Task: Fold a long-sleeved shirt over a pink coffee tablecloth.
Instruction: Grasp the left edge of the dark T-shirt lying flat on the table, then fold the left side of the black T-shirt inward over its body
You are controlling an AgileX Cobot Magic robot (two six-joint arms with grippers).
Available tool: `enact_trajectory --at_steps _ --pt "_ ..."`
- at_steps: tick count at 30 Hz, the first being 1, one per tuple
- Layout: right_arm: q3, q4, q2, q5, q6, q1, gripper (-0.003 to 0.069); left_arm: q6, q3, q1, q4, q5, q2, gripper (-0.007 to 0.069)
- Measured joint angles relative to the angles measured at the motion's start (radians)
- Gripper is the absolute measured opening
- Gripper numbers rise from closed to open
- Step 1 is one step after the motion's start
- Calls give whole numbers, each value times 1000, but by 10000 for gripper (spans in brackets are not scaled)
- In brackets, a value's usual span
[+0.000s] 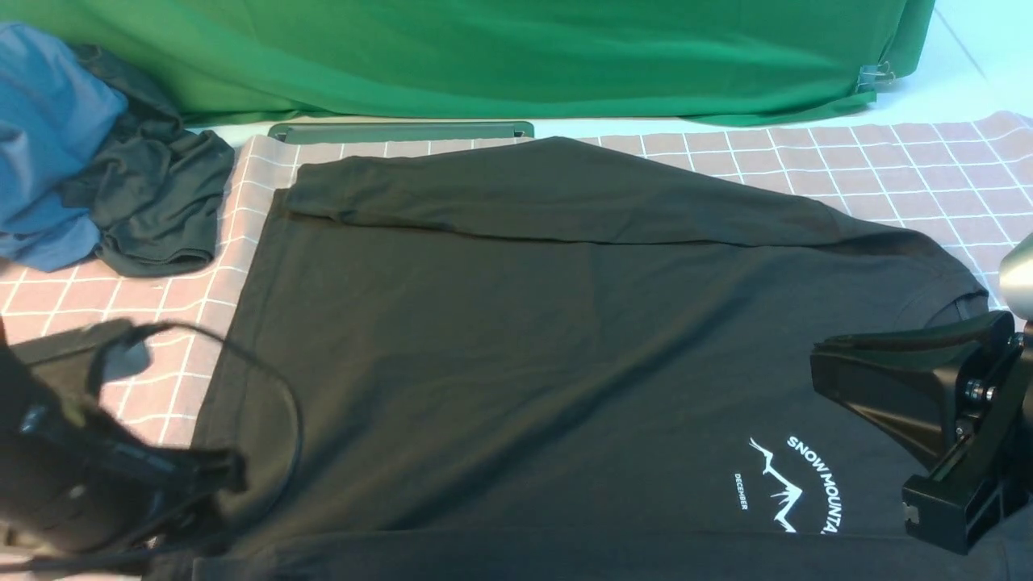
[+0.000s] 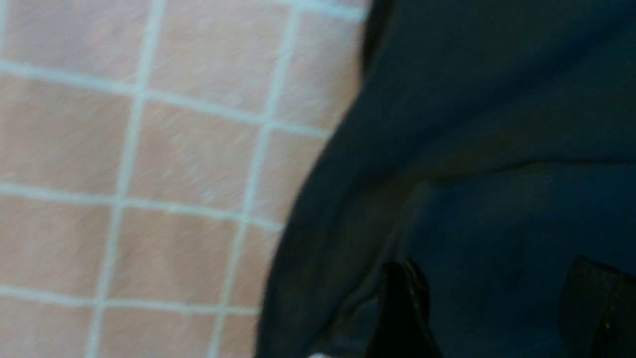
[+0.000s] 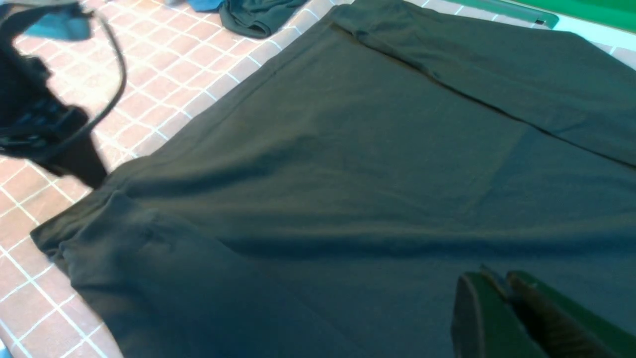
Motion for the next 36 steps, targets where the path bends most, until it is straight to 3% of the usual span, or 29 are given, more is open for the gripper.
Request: enact_trajectory --at_steps 14,20,24,29,36 --pt "0 -1 0 -1 0 0 106 21 -1 0 93 -85 239 414" --pt "0 -1 0 -1 0 0 111 66 -1 0 64 -91 283 404" --pt "0 -1 0 -1 1 0 116 146 -1 0 19 -32 317 293" --pt "0 -1 0 -1 1 0 123 167 -1 0 4 -19 316 56" --pt "0 -1 0 -1 1 0 126 170 -43 0 4 28 237 45"
